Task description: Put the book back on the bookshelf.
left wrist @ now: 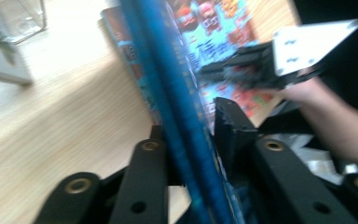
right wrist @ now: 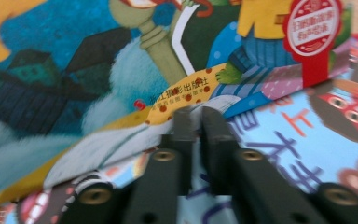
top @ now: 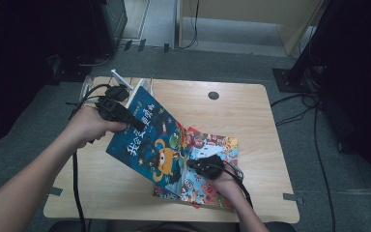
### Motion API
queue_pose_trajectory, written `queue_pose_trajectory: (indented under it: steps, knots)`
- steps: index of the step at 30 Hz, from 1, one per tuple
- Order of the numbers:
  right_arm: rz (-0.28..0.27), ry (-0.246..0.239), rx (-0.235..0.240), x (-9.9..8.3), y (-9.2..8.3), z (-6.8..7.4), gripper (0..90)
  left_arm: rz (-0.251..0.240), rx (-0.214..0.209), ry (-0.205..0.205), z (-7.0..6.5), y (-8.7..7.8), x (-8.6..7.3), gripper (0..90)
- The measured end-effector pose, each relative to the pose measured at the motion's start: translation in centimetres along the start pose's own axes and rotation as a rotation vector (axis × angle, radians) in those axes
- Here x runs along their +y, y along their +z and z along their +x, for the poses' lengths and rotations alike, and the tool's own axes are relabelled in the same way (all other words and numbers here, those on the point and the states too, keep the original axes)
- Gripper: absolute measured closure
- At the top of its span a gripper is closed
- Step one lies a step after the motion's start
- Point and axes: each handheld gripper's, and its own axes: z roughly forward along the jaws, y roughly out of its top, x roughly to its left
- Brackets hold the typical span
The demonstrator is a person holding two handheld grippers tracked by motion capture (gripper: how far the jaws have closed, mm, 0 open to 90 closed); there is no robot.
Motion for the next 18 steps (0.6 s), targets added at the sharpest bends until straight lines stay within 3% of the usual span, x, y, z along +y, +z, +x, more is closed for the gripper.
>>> queue_pose_trajectory:
  steps: [3,5,6,7,11,15,18]
  knots:
    - [-0.004,-0.025,0.022,0.0,0.0,0.2,68.4,-0.001,0.003,-0.019,0.1,-0.9,0.1,79.3]
    - [0.004,-0.05,0.012,-0.1,-0.1,0.4,58.3,-0.006,-0.008,-0.038,0.4,-1.5,0.0,81.8]
    - [0.005,-0.053,0.002,-0.1,-0.1,0.4,57.2,-0.011,-0.011,-0.044,0.4,-1.8,-0.1,83.1]
    - [0.008,-0.049,0.002,-0.1,-0.1,0.4,55.9,-0.01,-0.002,-0.022,0.2,-2.2,-0.1,83.6]
    - [0.008,-0.036,-0.013,-0.1,-0.2,0.2,54.4,-0.009,0.057,-0.003,-0.3,-3.4,-0.5,83.8]
    - [0.008,-0.029,-0.025,-0.2,-0.4,-0.1,54.0,-0.011,0.102,-0.011,-0.3,-4.9,-1.3,83.6]
    - [0.005,-0.018,-0.031,-0.2,-0.5,-0.4,53.5,-0.032,0.133,-0.039,0.2,-6.2,-2.2,83.6]
